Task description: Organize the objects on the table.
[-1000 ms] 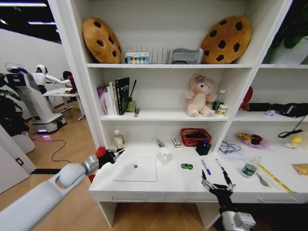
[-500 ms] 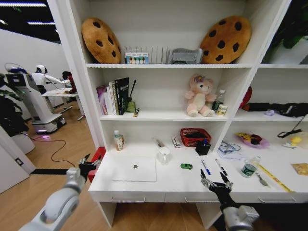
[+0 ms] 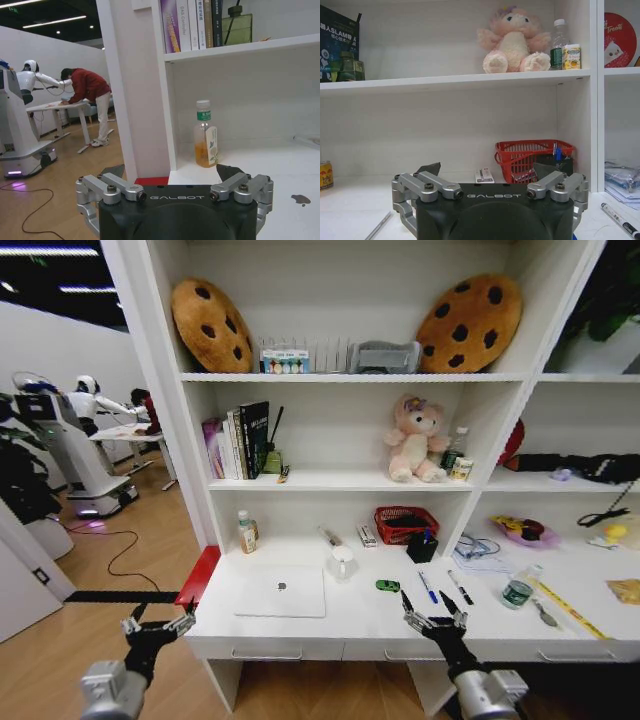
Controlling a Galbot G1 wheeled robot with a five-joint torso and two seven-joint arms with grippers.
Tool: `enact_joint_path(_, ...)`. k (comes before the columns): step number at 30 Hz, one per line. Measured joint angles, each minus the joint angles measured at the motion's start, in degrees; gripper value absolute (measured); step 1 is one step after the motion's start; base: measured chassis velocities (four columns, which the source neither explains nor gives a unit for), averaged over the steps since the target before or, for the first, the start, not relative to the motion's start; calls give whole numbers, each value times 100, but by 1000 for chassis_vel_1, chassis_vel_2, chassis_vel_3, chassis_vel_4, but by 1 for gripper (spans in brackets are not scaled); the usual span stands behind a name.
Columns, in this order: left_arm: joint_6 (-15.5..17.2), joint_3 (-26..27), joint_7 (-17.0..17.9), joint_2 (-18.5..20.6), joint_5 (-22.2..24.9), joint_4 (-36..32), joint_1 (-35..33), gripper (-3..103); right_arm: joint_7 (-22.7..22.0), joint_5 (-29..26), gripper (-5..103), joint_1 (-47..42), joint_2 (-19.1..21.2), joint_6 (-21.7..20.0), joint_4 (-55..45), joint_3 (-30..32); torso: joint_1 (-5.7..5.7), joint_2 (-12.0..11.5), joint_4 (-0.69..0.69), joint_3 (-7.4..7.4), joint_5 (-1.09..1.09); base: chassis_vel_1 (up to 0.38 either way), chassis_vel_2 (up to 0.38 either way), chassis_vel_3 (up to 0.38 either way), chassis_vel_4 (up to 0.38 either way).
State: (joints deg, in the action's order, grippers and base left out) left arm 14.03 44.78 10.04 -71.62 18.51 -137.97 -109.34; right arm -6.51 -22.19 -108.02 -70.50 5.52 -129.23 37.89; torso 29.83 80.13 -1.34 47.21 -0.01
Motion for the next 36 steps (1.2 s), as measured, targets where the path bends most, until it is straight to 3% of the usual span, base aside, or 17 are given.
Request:
enact_joint_path(7,23,-41,1,-11,-5,-7,50,100,62,27,100,-29,85,72,75,41,0,0,0,0,1,0,0,0,0)
enact_joint_path(11,25,-48,2,0,2,0,65,100,348,-402,100,426,683,117,660,342,0,0,0,0,3,0,0,0,0)
enact_joint_path(14,25,-48,3,1,2,1,67,100,475,-484,100,548,849,143,829,430,0,0,1,0,3,0,0,0,0)
enact_joint_path(16,27,-53,2,9,9,6,76,100,1587,-736,100,1178,1493,543,1768,701,0,-1,2,1,3,0,0,0,0)
enact_joint_path(17,27,-53,2,9,9,6,76,100,1587,-736,100,1178,1493,543,1768,701,0,-1,2,1,3,0,0,0,0)
enact_joint_path(18,27,-55,3,10,11,8,78,100,2231,-819,100,1562,1771,723,2252,744,1,-1,1,1,4,0,0,0,0)
enact_joint_path(19,28,-55,3,12,12,11,80,100,2833,-1135,100,1912,2051,674,2613,697,1,-1,2,2,3,0,0,0,0)
enact_joint_path(20,29,-56,3,14,13,12,83,100,3142,-1407,100,2109,2220,548,2802,613,2,-1,3,2,2,0,0,0,0)
enact_joint_path(21,29,-56,3,14,13,12,83,100,3142,-1407,100,2109,2220,548,2802,613,2,-1,3,2,2,0,0,0,0)
enact_joint_path(22,29,-57,4,16,14,14,84,100,3604,-1699,100,2387,2454,396,3101,458,1,-1,3,2,2,0,0,0,0)
enact_joint_path(23,29,-57,4,16,14,14,84,100,3604,-1699,100,2387,2454,396,3101,458,1,-1,3,2,2,0,0,0,0)
enact_joint_path(25,30,-58,5,19,15,16,87,100,4194,-1761,100,2697,2748,226,3619,303,2,-1,4,2,1,0,0,0,0)
enact_joint_path(26,30,-58,5,19,15,16,87,100,4194,-1761,100,2697,2748,226,3619,303,2,-1,4,2,1,0,0,0,0)
enact_joint_path(29,31,-60,5,22,16,18,89,100,4667,-1708,100,2968,2995,54,4282,82,1,-1,-3,2,2,0,0,0,0)
enact_joint_path(36,32,-63,5,23,18,20,92,100,5119,-1548,100,3766,3172,-102,4934,-688,1,-1,1,1,0,0,0,0,0)
